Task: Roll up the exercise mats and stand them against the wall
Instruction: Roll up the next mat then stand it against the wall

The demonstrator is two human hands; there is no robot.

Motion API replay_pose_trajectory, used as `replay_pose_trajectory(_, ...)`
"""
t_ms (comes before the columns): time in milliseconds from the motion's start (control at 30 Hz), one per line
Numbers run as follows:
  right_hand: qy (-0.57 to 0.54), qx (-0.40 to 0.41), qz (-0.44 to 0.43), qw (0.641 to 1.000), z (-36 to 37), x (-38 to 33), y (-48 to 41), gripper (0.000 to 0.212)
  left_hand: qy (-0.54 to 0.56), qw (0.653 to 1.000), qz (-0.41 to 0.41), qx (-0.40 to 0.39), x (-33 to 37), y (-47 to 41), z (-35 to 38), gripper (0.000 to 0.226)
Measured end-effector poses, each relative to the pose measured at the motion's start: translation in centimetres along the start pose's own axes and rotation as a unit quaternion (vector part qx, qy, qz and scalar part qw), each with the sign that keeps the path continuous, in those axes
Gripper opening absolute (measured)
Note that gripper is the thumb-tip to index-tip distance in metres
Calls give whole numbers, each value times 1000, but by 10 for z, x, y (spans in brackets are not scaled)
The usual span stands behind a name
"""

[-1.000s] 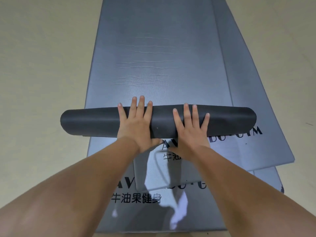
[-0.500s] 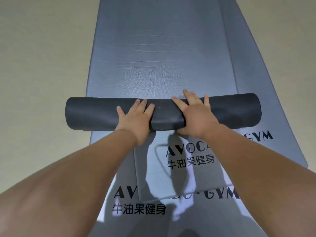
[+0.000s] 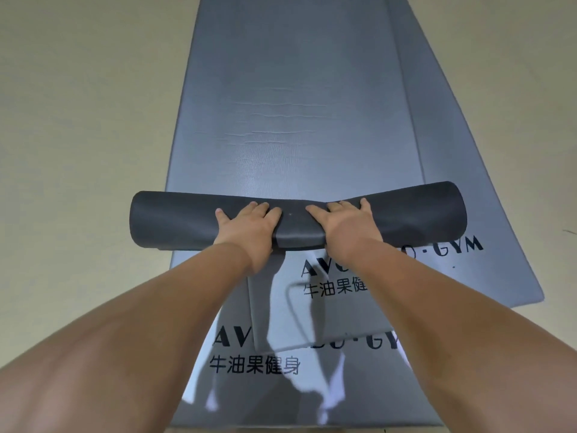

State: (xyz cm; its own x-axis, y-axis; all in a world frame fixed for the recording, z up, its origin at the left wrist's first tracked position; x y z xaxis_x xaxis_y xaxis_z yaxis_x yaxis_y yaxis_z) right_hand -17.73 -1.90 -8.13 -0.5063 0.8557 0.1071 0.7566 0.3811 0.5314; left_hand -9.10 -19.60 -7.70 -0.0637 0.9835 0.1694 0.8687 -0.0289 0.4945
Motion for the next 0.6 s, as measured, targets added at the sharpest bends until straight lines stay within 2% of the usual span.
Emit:
replay_pose_trajectory(167, -2, -47, -25, 999, 7, -8, 43, 94, 6, 998, 4, -54, 14, 40, 11, 76)
replay_pose_trajectory(233, -9, -61, -41, 997, 10, -8, 57, 79, -28, 997, 15, -77, 26, 53, 8, 72)
replay_pose_trajectory(267, -24, -66, -53, 996, 8, -6, 62, 65, -54, 995, 19, -85, 34, 58, 5, 69)
replay_pose_trajectory(333, -64, -97, -81, 990, -3, -1, 69, 42, -76, 993, 11, -92, 51, 68, -2, 80)
replay_pose_trajectory(400, -94, -169, -95, 976, -15, 6, 74, 45, -70, 993, -6, -93, 61, 78, -4, 99)
replay_pose_trajectory(500, -140, -242, -92, 956, -21, 16, 71, 54, -62, 998, -9, -29, 62, 96, -1, 110)
replay_pose_trajectory(600, -176, -263, -84, 945, -21, 22, 59, 56, -75, 995, 3, 68, 57, 113, 16, 108)
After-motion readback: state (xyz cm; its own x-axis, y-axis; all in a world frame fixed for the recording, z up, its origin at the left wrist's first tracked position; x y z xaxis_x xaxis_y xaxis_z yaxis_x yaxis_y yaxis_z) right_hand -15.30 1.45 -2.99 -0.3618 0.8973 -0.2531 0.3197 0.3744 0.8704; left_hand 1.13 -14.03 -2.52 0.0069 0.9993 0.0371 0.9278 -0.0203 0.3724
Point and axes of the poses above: each hand's wrist, its own y-axis away from the middle knuckle, its own z-axis out of the palm, x = y × z, the point moved 1 cm from there along -y, towards the middle knuckle, and after that the axes turned 7 degrees about z, right-handed, at the moved point
